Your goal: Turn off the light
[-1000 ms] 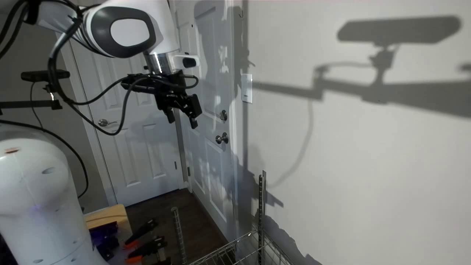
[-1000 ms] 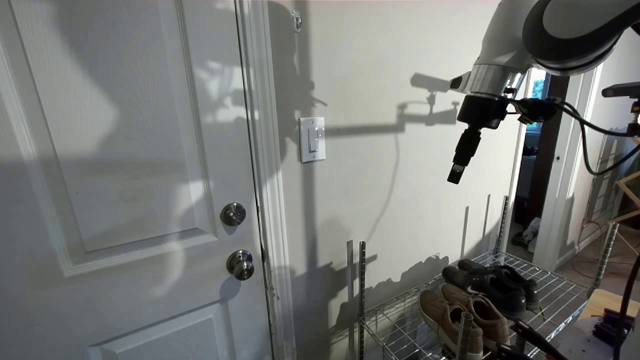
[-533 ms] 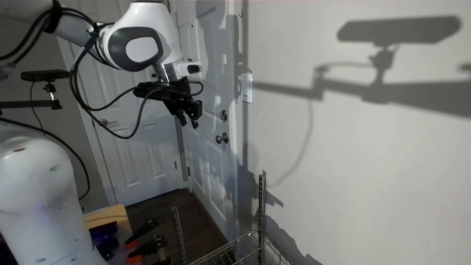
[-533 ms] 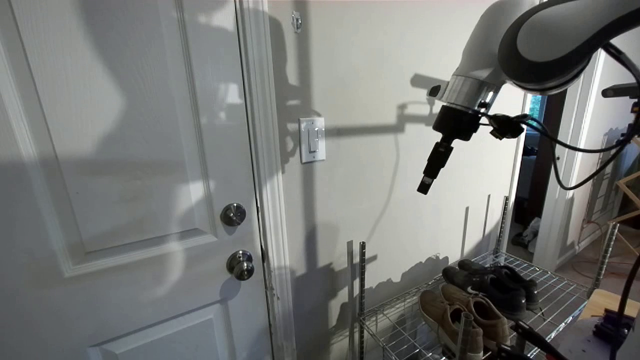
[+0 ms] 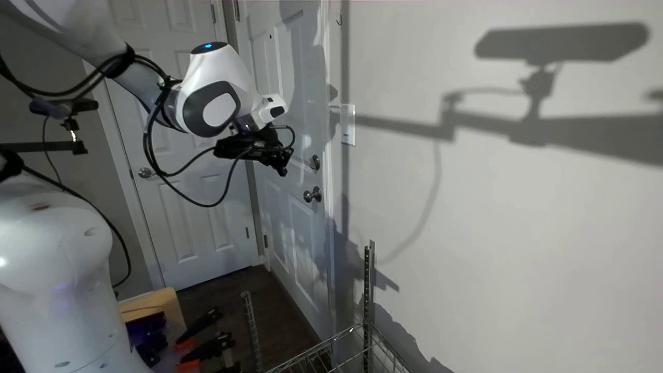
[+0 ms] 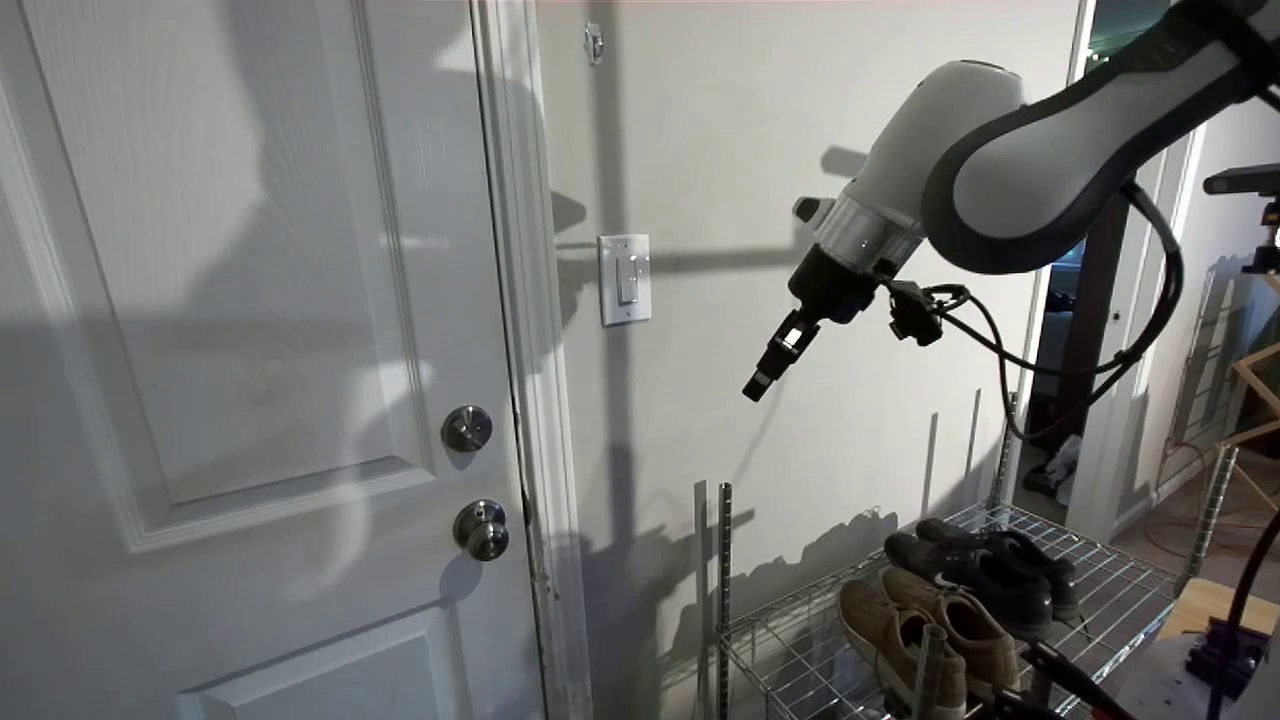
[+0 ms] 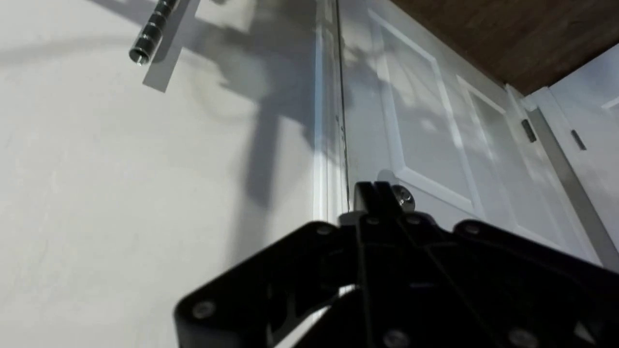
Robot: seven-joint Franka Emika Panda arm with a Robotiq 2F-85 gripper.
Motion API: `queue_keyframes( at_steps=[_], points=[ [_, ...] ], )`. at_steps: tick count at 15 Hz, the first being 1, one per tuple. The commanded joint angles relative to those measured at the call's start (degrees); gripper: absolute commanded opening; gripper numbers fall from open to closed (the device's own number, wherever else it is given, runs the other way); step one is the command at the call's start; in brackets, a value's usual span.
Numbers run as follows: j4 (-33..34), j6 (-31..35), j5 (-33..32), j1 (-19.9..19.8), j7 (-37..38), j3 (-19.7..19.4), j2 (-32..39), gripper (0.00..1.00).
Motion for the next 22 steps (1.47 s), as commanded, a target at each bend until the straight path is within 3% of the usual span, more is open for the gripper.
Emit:
queue_keyframes(
  at_steps=[1, 4, 9, 22],
  points=[
    [1.9, 10.4, 0.7, 1.5, 1.9, -0.1, 6.5, 0.05],
    [3.6, 17.6, 1.6, 2.5, 2.6, -0.2, 10.9, 0.06],
    [7.6, 23.7, 1.3, 3.8, 4.5, -0.9, 15.6, 0.06],
    [17.8, 28.3, 1.1, 3.0, 7.9, -3.7, 23.3, 0.06]
  ],
)
